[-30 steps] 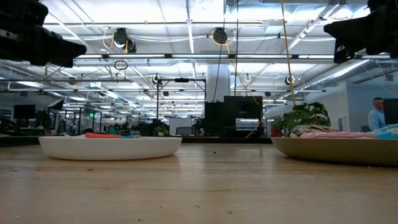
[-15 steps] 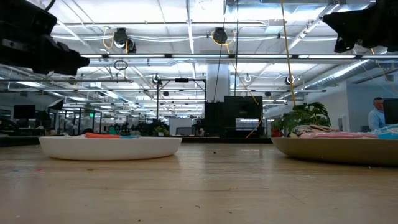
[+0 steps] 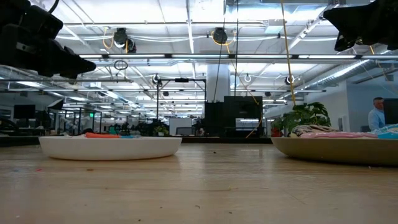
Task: Pick & Place donuts
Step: Return to Home Position
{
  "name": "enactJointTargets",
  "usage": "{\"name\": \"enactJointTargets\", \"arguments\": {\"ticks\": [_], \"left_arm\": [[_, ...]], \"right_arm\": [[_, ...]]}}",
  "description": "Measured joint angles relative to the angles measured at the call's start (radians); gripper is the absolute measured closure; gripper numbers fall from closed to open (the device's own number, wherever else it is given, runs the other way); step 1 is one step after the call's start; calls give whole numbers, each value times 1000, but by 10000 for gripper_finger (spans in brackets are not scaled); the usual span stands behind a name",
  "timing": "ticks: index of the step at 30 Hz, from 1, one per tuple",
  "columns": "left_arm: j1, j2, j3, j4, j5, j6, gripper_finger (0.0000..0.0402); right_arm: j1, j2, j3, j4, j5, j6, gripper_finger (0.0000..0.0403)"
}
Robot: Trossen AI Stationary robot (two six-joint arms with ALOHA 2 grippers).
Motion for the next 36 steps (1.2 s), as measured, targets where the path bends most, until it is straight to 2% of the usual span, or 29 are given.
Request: {"name": "enactJointTargets", "arguments": {"ticks": [36], "left_arm": [[0,0,3,13,2,-1,357]], "right_arm": [[0,0,0,0,-1,1,403]]}}
